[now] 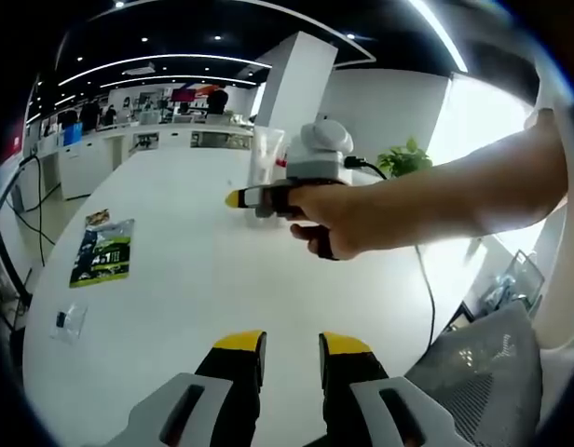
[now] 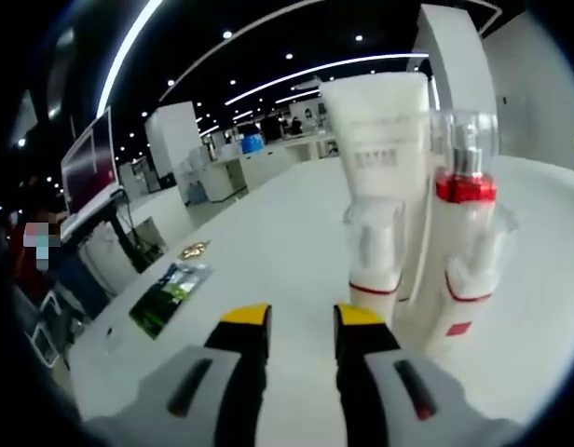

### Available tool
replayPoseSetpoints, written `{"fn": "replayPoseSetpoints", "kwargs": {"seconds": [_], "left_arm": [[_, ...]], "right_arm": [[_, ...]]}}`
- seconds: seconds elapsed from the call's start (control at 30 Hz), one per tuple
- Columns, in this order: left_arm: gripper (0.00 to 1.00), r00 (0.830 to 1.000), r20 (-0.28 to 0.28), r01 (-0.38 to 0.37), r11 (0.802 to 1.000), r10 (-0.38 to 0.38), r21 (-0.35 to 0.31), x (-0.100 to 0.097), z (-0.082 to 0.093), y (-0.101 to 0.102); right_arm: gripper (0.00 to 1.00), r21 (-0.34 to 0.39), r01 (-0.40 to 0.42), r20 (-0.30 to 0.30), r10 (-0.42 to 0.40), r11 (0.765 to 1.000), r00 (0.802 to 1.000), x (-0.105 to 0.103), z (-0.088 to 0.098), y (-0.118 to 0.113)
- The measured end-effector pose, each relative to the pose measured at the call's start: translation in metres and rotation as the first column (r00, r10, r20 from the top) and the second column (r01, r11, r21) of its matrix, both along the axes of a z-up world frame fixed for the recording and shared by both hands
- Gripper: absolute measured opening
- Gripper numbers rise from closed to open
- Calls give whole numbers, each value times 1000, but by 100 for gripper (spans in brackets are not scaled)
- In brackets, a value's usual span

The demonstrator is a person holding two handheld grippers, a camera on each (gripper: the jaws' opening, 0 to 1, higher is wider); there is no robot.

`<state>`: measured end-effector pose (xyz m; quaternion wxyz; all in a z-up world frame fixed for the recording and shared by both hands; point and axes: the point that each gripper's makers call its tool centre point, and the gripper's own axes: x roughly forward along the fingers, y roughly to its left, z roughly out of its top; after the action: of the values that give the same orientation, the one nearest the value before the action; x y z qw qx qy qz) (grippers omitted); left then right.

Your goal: Arrange the skincare products in the storage area until every visible bottle or jar stands upright without overlapping.

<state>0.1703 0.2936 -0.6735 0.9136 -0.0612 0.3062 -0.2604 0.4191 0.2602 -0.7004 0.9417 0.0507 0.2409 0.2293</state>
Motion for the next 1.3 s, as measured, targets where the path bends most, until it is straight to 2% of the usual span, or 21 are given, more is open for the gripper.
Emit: {"fn": "replayPoseSetpoints", "kwargs": {"seconds": [0.17,0.5,0.83,1.03,1.17,1.3], "left_arm": [[24,1000,0,-1,1000,1,-2,0,0,0],[24,1000,-2,4,1000,-4,2,-1,-1,0],[25,1000,0,-17,1000,17,-5,1,1,4],[27,998,-7,-55,997,55,-51,6,6,9],[31,998,5,-54,997,55,-46,17,10,19],[34,991,29,-127,990,129,-67,47,21,54]], "right_arm": [[28,-13,5,1,-5,1000,1000,1,-1,-3],[29,10,-10,-1,10,1000,1000,-5,5,-1],[34,-2,-174,13,174,985,985,-36,16,23],[35,12,-231,9,231,973,973,-55,19,29],[36,10,-249,2,249,968,969,-65,19,29],[36,16,-261,-9,261,965,965,-74,19,28]]}}
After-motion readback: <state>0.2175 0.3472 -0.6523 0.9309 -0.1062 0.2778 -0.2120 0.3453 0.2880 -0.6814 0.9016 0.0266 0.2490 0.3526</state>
